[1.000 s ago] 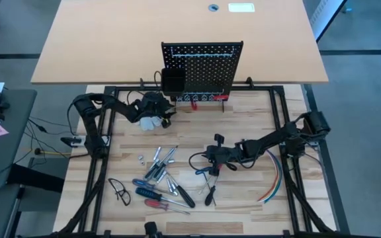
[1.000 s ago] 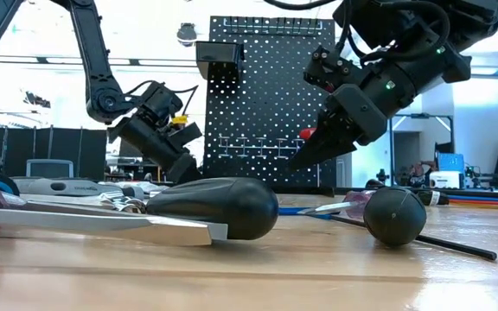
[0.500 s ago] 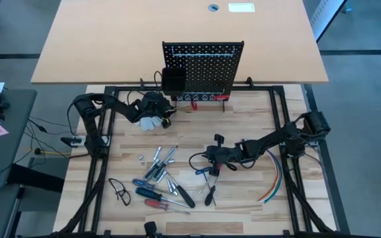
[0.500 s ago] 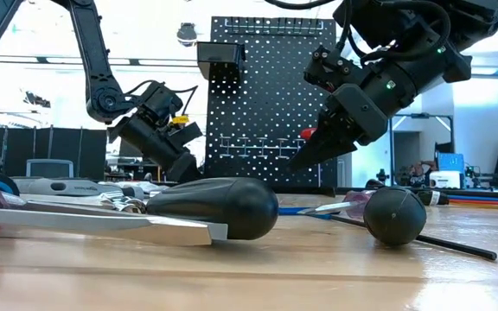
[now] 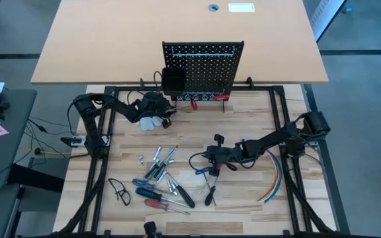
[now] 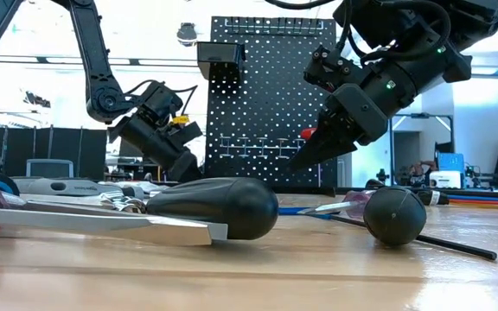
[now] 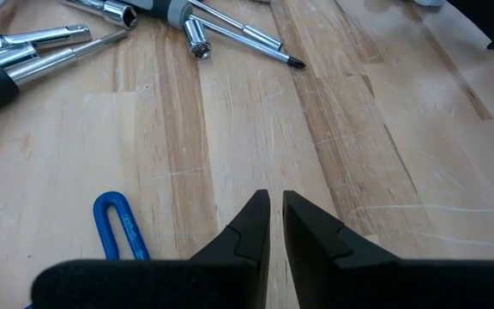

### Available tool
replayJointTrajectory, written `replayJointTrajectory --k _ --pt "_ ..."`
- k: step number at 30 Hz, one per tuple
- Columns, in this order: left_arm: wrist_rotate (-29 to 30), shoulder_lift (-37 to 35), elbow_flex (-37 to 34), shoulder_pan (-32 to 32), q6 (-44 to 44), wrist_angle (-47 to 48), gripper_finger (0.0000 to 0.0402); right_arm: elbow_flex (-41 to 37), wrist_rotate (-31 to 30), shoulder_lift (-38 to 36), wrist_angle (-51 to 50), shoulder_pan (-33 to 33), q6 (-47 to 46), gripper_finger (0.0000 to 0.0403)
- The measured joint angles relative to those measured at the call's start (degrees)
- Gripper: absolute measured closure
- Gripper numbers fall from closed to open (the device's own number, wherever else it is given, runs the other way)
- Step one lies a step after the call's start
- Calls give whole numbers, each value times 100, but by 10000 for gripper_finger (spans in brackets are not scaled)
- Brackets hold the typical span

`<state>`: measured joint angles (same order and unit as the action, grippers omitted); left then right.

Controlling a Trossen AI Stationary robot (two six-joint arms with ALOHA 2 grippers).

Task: Hang tools onto peg board
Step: Hang the red allen wrench on the pegboard

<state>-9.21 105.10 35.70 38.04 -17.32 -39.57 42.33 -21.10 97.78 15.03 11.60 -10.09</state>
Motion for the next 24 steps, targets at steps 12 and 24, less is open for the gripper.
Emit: replayJointTrajectory --k 12,24 --pt "0 -2 3 0 -4 17 286 0 2 2 0 0 -2 360" --pt "-19 -4 3 -9 9 32 347 0 2 2 0 0 -7 360"
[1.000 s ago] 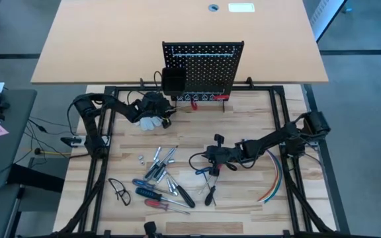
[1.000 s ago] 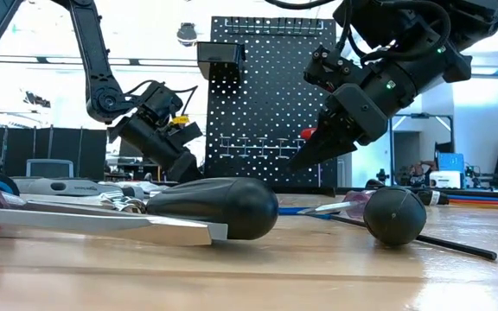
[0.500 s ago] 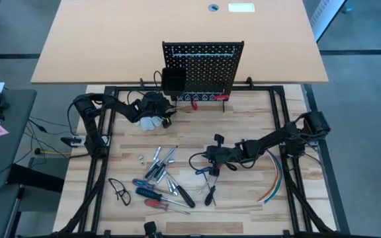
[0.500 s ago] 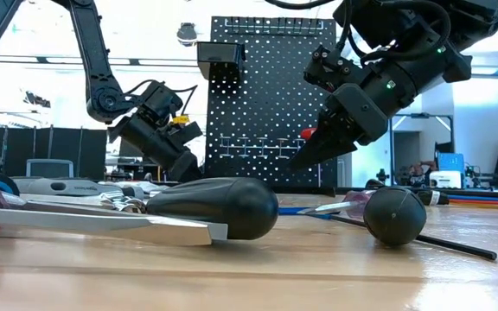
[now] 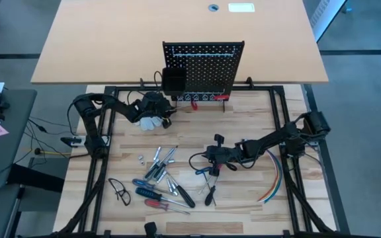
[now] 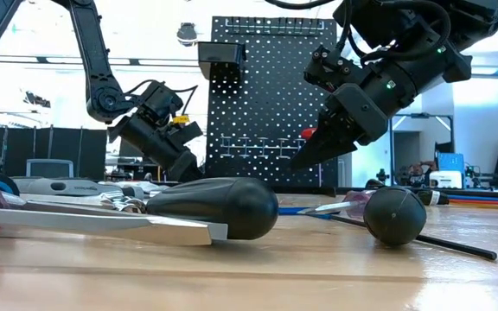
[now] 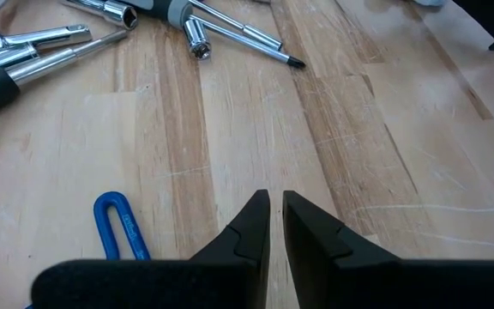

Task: Hang tools onto peg board
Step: Hang the red allen wrench on the pegboard

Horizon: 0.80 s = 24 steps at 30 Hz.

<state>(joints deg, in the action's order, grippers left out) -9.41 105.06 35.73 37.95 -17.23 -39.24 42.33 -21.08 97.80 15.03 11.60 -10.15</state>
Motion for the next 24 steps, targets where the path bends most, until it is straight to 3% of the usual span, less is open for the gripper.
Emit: replayJointTrajectory --k 19,24 --pt "47 -570 0 -40 -259 804 399 0 2 0 0 2 2 360" --pt "45 -568 -2 -50 -223 895 393 0 2 0 0 1 2 360"
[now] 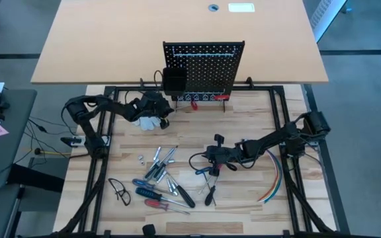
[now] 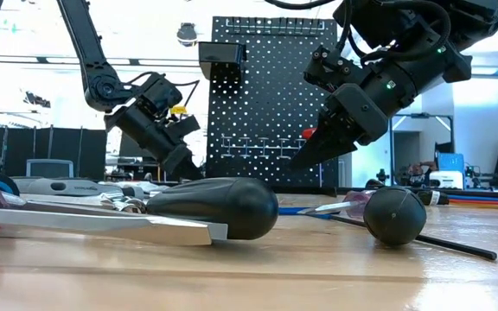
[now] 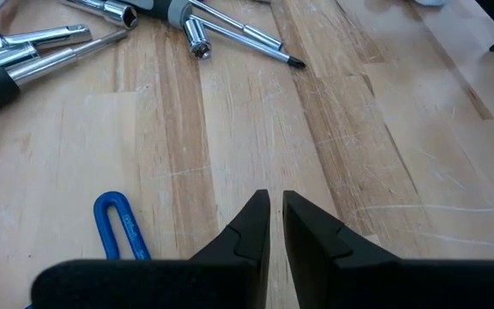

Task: Hang tools onto peg board
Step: Hang the red allen wrench on the pegboard

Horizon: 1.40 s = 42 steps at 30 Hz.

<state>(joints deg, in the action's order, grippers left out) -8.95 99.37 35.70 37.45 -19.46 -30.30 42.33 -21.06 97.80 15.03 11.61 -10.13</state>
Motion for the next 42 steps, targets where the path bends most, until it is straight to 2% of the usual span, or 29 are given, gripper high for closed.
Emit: replayJointTrajectory --k 4,10,13,25,42 --pt "4 0 0 11 113 11 368 0 0 0 0 1 0 360" --pt "155 0 0 87 219 99 305 0 -1 0 0 0 2 360" --pt "142 0 0 68 173 86 285 0 -1 0 0 1 0 360" --pt "-139 4 0 66 127 -216 294 0 0 0 2 1 0 360" --pt "-140 9 -2 81 -15 -206 283 0 4 0 1 1 0 360"
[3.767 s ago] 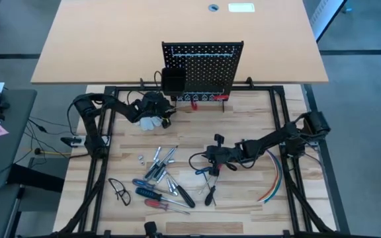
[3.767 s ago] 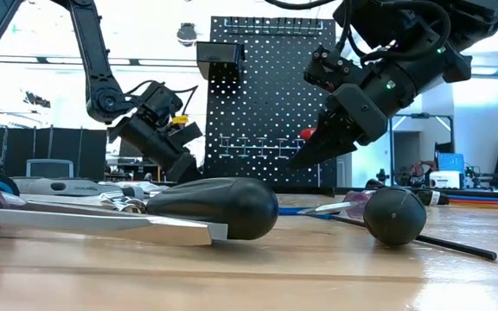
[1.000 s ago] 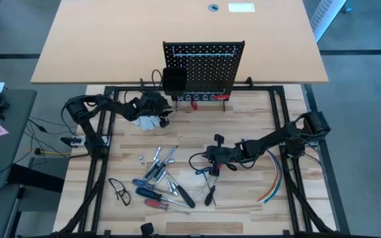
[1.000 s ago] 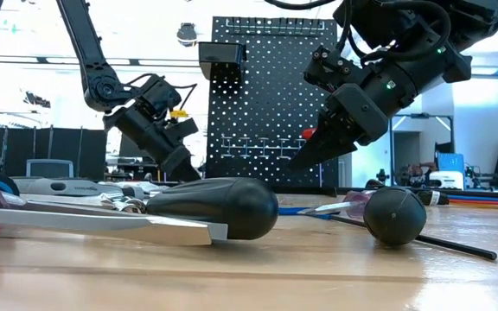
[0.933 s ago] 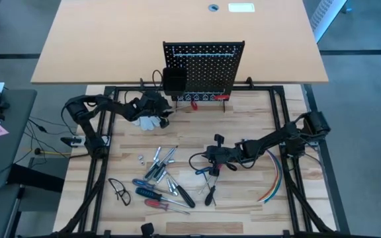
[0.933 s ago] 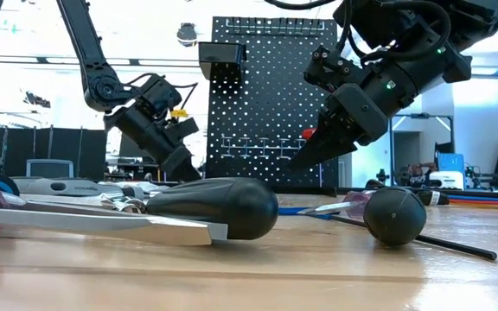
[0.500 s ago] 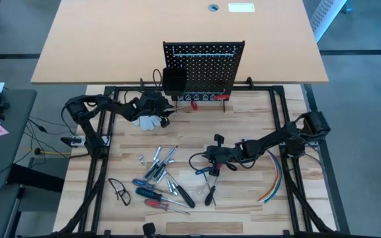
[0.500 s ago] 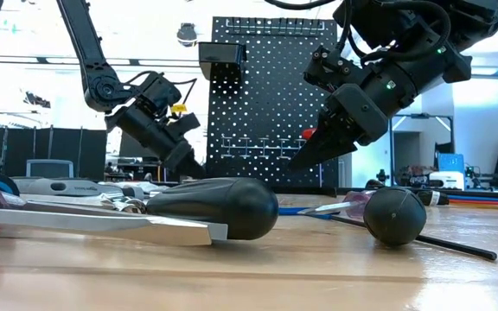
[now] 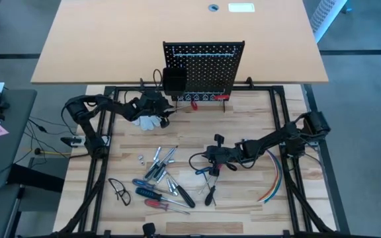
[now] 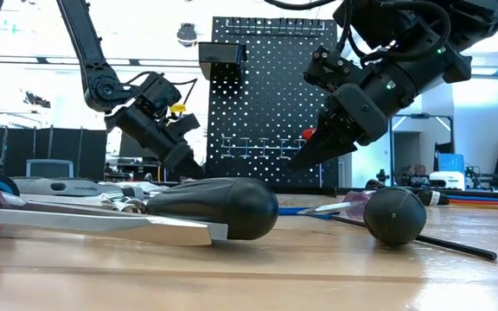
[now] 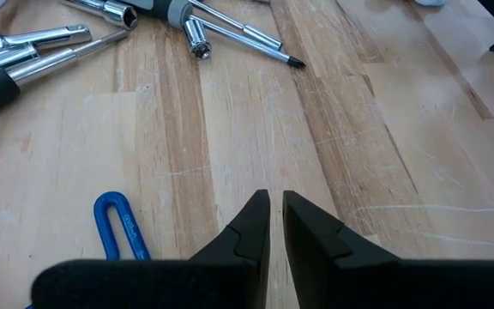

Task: Hang tools onto peg board
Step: Hang the red allen wrench on the pegboard

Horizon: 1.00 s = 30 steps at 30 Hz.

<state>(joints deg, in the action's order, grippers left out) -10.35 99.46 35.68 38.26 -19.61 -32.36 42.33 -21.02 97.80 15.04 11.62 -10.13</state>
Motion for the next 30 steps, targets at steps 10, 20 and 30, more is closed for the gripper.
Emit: replayJointTrajectory --k 10,20,30 --pt "-1 0 -187 -2 -142 -119 283 0 2 0 -1 7 0 360" --pt "-293 0 -225 -2 -330 -447 283 -1 2 0 -1 7 0 360" --pt "-392 0 -225 153 -418 -453 283 -1 3 0 -1 39 5 360"
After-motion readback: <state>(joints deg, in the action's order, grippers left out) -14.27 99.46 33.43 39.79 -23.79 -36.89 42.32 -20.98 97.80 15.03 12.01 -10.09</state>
